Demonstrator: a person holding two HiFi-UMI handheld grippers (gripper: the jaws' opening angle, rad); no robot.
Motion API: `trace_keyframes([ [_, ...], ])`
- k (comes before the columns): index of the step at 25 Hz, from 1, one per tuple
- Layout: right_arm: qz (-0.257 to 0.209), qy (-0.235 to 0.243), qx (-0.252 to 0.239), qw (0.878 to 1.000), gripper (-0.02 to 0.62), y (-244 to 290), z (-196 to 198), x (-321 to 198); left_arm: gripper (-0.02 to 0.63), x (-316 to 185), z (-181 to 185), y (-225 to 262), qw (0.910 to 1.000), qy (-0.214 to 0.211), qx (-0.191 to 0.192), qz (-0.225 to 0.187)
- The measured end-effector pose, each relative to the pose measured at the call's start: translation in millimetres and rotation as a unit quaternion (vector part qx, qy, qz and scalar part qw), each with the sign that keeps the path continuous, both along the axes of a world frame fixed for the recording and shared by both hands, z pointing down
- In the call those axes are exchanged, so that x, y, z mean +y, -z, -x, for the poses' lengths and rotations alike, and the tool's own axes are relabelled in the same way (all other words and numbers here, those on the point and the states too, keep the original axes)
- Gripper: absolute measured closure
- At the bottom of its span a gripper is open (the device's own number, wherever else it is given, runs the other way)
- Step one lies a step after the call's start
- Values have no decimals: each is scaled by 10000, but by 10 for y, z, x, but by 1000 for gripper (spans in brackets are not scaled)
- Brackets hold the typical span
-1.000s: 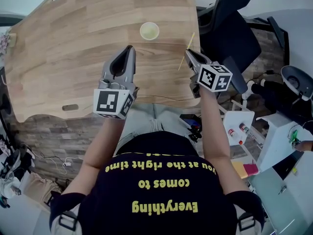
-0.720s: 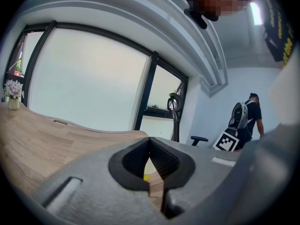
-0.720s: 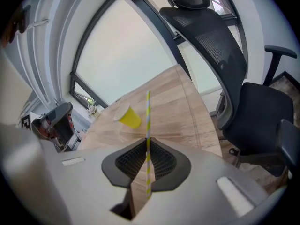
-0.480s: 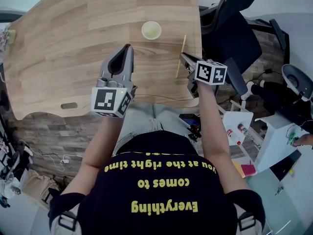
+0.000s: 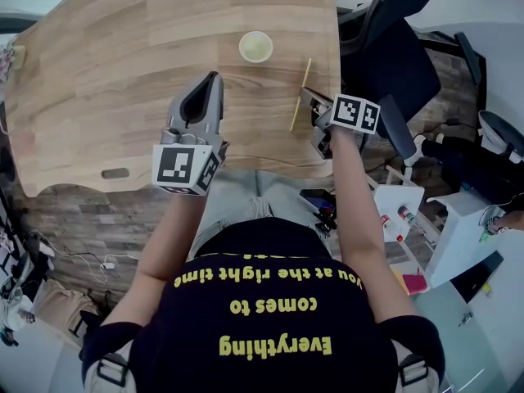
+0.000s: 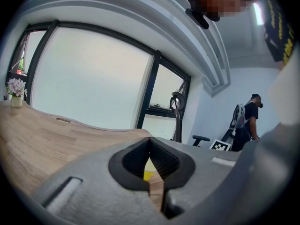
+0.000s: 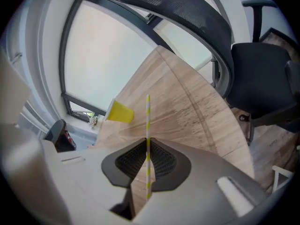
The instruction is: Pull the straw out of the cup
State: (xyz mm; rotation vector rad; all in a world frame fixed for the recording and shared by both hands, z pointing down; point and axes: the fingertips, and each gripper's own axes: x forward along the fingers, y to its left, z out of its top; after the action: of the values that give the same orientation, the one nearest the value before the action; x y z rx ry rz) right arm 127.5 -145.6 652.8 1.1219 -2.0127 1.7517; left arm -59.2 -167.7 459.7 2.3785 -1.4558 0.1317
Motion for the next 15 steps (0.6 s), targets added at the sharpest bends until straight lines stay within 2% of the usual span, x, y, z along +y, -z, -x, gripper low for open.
trace_keyframes([
  [7, 208, -34, -118, 9997, 561, -72, 5, 20, 606, 3, 1, 12, 10000, 2, -27, -4],
  [15, 227, -33, -45, 9997, 561, -96, -16, 12, 606, -15, -13, 19, 10000, 7, -41, -11],
])
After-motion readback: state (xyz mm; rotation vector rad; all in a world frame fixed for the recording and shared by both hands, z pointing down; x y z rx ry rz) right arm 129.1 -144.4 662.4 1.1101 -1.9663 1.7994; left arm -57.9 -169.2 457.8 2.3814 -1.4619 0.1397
